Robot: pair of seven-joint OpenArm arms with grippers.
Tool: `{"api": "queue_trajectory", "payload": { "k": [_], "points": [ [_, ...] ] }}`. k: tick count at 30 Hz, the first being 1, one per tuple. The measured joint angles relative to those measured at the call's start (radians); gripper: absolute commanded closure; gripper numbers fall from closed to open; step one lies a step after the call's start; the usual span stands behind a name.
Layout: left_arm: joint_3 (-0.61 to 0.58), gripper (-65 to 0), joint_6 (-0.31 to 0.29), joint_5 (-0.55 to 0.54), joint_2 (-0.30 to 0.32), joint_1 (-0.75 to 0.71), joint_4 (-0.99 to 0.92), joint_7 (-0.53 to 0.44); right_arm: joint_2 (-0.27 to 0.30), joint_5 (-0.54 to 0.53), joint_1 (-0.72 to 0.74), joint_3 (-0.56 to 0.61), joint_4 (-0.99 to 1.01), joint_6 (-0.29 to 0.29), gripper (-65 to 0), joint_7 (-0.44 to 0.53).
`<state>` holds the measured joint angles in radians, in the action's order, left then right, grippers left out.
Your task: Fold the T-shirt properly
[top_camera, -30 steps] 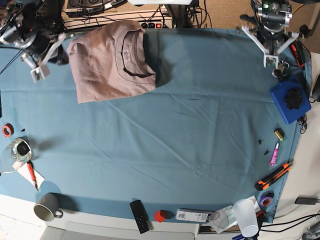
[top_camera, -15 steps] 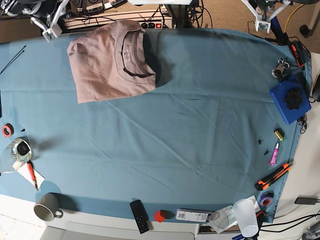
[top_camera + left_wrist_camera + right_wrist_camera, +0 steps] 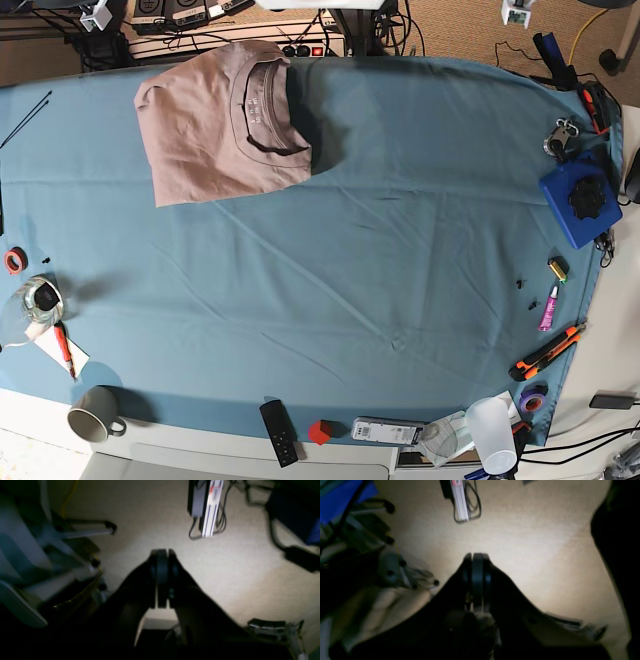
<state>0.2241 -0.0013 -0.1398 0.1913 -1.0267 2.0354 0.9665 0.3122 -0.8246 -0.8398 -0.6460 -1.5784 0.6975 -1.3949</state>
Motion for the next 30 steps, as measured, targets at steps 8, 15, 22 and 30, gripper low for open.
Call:
{"api": "queue_trajectory", "payload": {
  "k": [8, 15, 22, 30],
  "points": [
    [0.0, 0.0, -0.154, 0.002, -0.004, 0.218, -0.477, -0.166, 0.023, 0.198, 0.199, 0.113, 0.368, 0.0, 0.0, 0.121],
    [0.001, 0.0, -0.154, 0.0, -0.004, 0.451, -0.853, -0.298, 0.066, 0.5, 0.354, 0.41, 0.607, -0.005, 0.0, 0.484],
    [0.0, 0.0, -0.153, 0.004, -0.004, 0.614, -1.199, -0.589, 0.056, 0.696, 0.494, 0.628, 0.792, -0.004, 0.0, 0.804],
    [0.0, 0.0, -0.183, 0.085, -0.006, 0.78, -1.54, -0.841, -0.015, 0.78, 0.642, 0.722, 0.995, -0.231, 0.0, 1.102]
  ]
}}
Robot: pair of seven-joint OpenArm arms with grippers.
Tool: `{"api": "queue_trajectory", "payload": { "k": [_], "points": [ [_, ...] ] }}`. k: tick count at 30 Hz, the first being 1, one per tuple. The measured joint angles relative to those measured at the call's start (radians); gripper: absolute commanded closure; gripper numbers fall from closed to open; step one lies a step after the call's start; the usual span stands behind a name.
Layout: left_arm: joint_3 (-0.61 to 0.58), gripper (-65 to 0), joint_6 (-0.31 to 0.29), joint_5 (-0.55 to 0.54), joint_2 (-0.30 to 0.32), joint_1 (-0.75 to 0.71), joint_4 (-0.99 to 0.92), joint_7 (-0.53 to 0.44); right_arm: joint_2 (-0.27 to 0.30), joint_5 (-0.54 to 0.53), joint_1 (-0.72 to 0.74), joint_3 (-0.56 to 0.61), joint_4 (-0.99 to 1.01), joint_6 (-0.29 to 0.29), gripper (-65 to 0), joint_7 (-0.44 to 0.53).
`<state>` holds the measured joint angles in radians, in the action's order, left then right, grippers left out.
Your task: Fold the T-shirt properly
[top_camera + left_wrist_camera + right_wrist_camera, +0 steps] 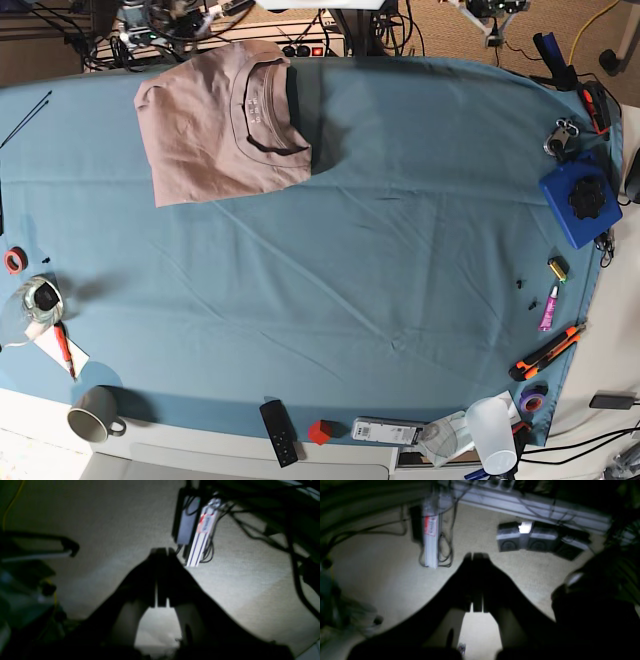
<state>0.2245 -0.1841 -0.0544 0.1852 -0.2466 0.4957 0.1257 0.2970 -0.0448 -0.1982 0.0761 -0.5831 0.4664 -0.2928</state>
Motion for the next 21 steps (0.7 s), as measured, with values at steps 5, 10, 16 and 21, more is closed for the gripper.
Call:
{"api": "queue_trajectory", "payload": {
  "k": [5, 10, 16, 21],
  "points": [
    [0.0, 0.0, 0.006, 0.047, -0.004, 0.031, -0.049, -0.079, -0.039, 0.079, 0.082, 0.055, 0.176, -0.106, 0.0, 0.141],
    [0.0, 0.0, 0.007, 0.054, -0.023, 0.029, -0.049, -0.076, -0.044, 0.074, 0.099, 0.098, 0.222, -0.107, 0.0, 0.182],
    [0.0, 0.0, 0.007, 0.054, -0.031, 0.029, -0.049, -0.075, -0.019, 0.074, 0.099, 0.103, 0.222, -0.108, 0.0, 0.177],
    [0.0, 0.0, 0.007, 0.054, -0.05, 0.029, -0.047, -0.076, -0.001, 0.071, 0.099, 0.103, 0.222, -0.108, 0.0, 0.177]
  ]
}}
